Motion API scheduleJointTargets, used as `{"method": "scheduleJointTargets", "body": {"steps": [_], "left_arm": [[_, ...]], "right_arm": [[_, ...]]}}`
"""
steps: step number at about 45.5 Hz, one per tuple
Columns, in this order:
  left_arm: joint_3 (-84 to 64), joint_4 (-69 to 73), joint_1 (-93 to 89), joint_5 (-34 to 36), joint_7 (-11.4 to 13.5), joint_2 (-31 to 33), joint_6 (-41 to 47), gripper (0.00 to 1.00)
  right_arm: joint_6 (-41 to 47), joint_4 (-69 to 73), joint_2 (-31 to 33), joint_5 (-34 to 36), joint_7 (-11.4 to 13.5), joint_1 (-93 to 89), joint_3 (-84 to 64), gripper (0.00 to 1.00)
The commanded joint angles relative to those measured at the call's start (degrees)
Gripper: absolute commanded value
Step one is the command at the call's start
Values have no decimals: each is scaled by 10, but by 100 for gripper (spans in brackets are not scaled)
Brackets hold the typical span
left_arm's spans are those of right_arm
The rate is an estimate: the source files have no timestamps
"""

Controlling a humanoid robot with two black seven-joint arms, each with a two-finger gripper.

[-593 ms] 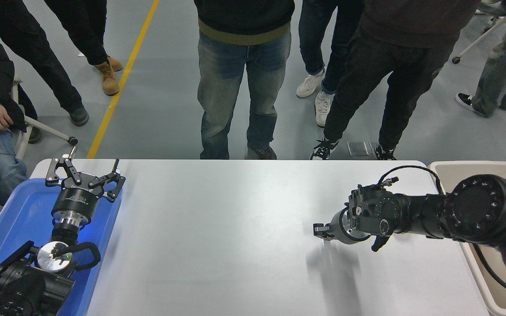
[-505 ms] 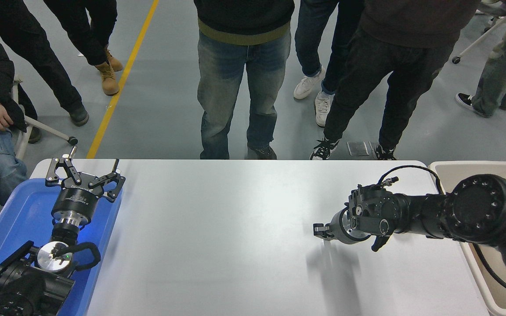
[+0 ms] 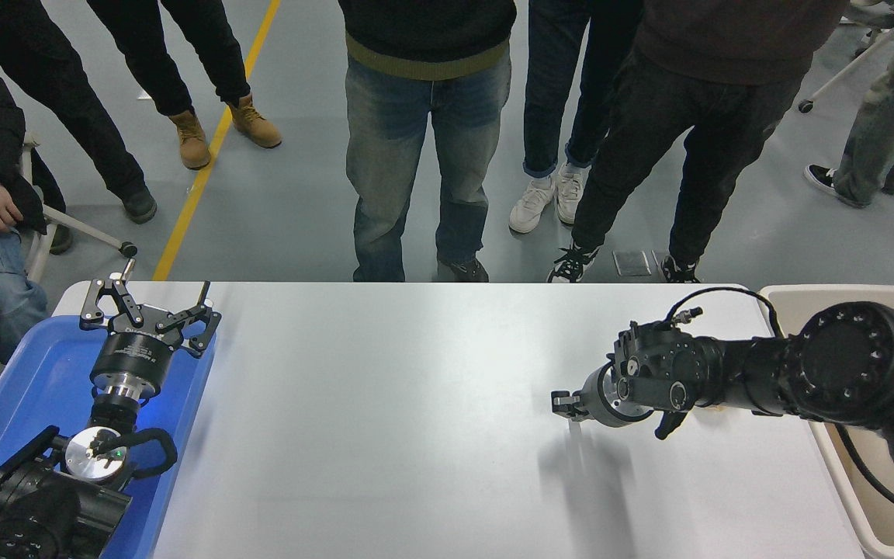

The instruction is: Pick up paper ball place in dustbin

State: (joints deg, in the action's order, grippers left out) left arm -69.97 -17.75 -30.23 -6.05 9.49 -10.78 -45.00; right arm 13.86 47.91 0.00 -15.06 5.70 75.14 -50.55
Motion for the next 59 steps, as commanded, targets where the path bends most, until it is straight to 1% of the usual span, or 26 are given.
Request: {"method": "scheduleJointTargets", "body": {"steps": [1, 2, 3, 4, 5, 9, 13, 16, 20, 24, 26, 34, 44, 51, 55, 59], "left_arm": [[0, 0, 0, 0, 0, 0, 0, 99], [0, 0, 0, 0, 0, 0, 0, 99], [0, 0, 0, 1, 0, 0, 0, 99], [0, 0, 0, 1, 0, 0, 0, 99], [0, 0, 0, 1, 0, 0, 0, 99], [0, 0, 0, 0, 0, 0, 0, 99], [0, 0, 0, 0, 0, 0, 0, 99], [0, 0, 0, 0, 0, 0, 0, 99], [0, 0, -1, 1, 0, 0, 0, 99], [0, 0, 0, 1, 0, 0, 0, 99], [0, 0, 0, 1, 0, 0, 0, 99], [1, 0, -1, 1, 0, 0, 0, 99], [1, 0, -1, 1, 0, 0, 0, 99], [1, 0, -1, 1, 0, 0, 0, 99], [1, 0, -1, 1, 0, 0, 0, 99], [1, 0, -1, 0, 0, 0, 0, 99]], "right_arm": [[31, 118, 24, 6, -1, 117, -2, 34], [35, 133, 39, 8, -1, 133, -2, 53], [37, 147, 52, 13, 0, 149, -2, 78], [40, 163, 64, 20, 0, 164, -2, 97], [44, 176, 77, 28, 0, 181, -4, 100], [69, 227, 133, 48, 0, 251, -28, 100], [92, 279, 171, 47, 0, 315, -55, 100], [121, 315, 214, 43, 1, 366, -70, 100], [204, 350, 263, 41, 1, 436, -88, 100], [288, 373, 287, 41, 1, 507, -103, 100], [310, 386, 292, 41, 1, 541, -114, 100], [311, 393, 282, 41, 2, 646, -133, 100], [311, 412, 265, 41, 5, 678, -151, 100], [311, 413, 265, 40, 6, 683, -162, 100], [311, 408, 267, 19, 6, 679, -174, 100], [311, 395, 277, -26, 6, 668, -189, 100]]}}
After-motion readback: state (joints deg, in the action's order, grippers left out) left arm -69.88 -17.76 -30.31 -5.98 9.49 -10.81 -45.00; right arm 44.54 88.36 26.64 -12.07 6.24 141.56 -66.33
